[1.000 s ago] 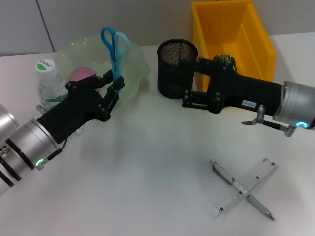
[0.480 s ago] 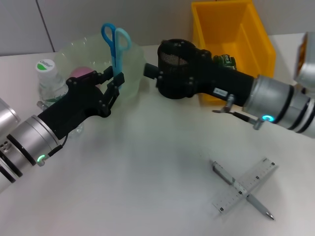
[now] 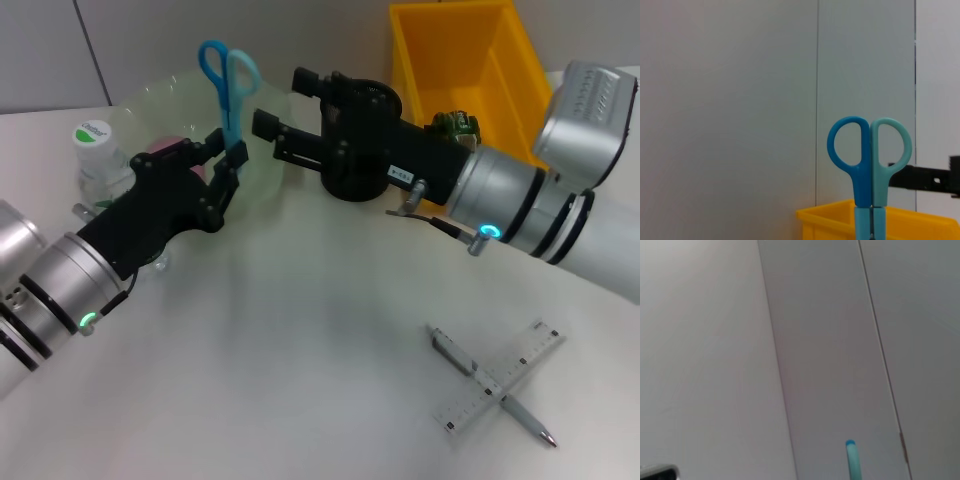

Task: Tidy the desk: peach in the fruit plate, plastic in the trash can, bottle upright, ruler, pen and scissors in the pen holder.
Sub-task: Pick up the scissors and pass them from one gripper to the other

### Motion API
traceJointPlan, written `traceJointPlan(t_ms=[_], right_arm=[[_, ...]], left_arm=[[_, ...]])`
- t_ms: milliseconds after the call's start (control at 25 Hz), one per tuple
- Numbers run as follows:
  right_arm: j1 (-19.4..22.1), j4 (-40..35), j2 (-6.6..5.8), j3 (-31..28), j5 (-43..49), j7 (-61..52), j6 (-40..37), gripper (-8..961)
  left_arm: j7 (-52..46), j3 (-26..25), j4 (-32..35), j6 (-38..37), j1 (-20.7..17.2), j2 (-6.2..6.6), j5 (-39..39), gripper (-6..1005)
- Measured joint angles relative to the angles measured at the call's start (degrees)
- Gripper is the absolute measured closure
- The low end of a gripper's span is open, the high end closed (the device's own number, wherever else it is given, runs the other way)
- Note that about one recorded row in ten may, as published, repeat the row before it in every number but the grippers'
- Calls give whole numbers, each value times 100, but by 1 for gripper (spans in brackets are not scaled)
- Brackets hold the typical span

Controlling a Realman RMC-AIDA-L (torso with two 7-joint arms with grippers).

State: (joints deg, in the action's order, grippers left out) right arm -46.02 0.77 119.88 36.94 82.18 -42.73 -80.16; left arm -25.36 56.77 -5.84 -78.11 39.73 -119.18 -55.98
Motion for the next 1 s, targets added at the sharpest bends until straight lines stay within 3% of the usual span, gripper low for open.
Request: traceJointPlan(t_ms=[200,320,480,520,560,640,1000], right_arm=[[-118,272,0,-199,-77,359,51,139],[-133,340,0,-247,-80,471,75,139],[-196,471,0,-256,-83,636,124,139],[-196,471,0,-256,-83,636,124,139],[-203,482,0,-258,-84,653,124,139],[-209,490,0,-264,-86,662,125,139],[-247,474,0,-309,-80,667,172,139]], left_arm=[[315,-214,-295,-20,129,0,-16,790],[610,-608,-541,-22,208,0,-187,790],[1017,-1657,-802,29,223,0,-1000,790],[1017,-1657,-802,29,223,0,-1000,790],[1193,-2110,-884,51,210,0,-1399,790],[1314,-2545,-945,80,172,0,-1803,790],[1536,-2865,-1106,131,136,0,-2032,790]])
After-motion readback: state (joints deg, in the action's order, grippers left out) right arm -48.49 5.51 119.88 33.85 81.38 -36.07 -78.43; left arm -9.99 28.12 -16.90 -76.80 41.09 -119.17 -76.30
